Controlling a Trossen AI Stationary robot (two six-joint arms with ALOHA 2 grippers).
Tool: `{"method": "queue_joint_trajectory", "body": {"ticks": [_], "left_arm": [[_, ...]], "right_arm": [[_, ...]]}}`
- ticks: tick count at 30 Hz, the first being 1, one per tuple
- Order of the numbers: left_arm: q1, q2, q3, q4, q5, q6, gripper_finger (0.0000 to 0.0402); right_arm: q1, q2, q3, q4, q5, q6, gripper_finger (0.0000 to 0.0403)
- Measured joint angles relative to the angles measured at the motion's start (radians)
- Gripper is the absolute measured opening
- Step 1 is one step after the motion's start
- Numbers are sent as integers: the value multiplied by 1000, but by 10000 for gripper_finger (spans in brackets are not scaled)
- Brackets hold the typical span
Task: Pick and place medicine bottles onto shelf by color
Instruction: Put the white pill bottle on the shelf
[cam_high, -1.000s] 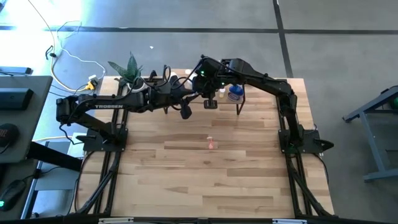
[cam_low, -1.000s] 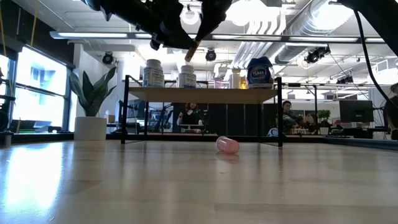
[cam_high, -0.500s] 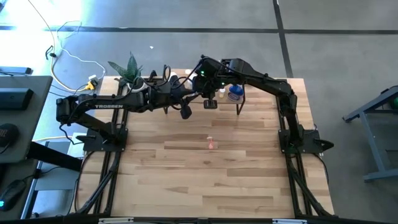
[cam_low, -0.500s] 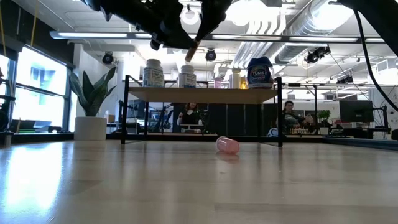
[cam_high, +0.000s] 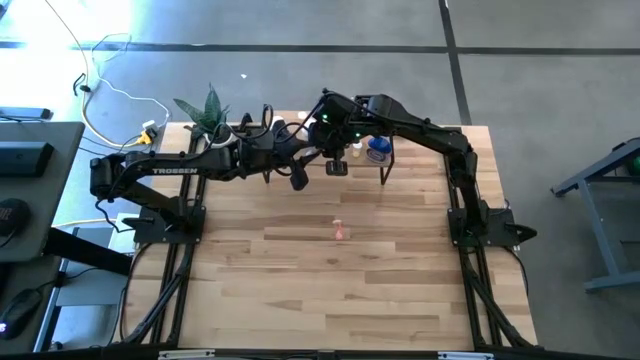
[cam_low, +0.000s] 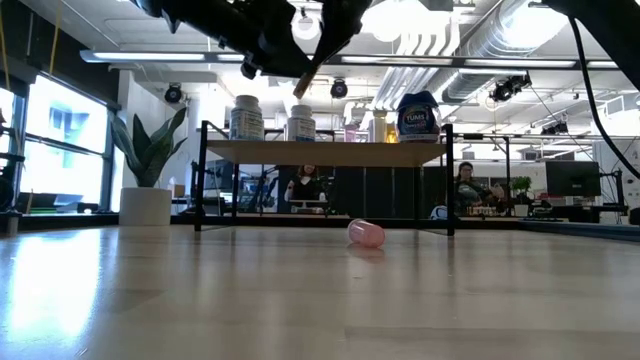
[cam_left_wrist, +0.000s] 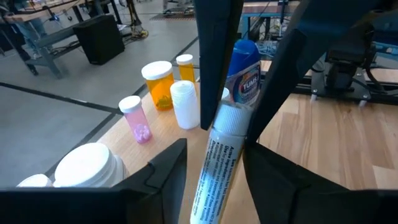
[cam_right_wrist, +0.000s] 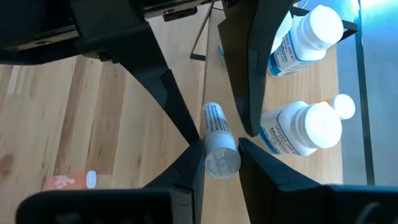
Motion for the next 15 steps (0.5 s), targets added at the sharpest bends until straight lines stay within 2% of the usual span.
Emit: {"method": "queue_joint_trajectory", "body": {"ticks": [4,12,15], "left_arm": [[0,0,0,-3,-1,1,133],[-1,0,0,-7,2,20,61],[-1,0,0,-7,2,37,54]], "right_arm": [[0,0,0,0,0,1,66],[0,0,0,0,0,1,66],[0,0,0,0,0,1,66]]}}
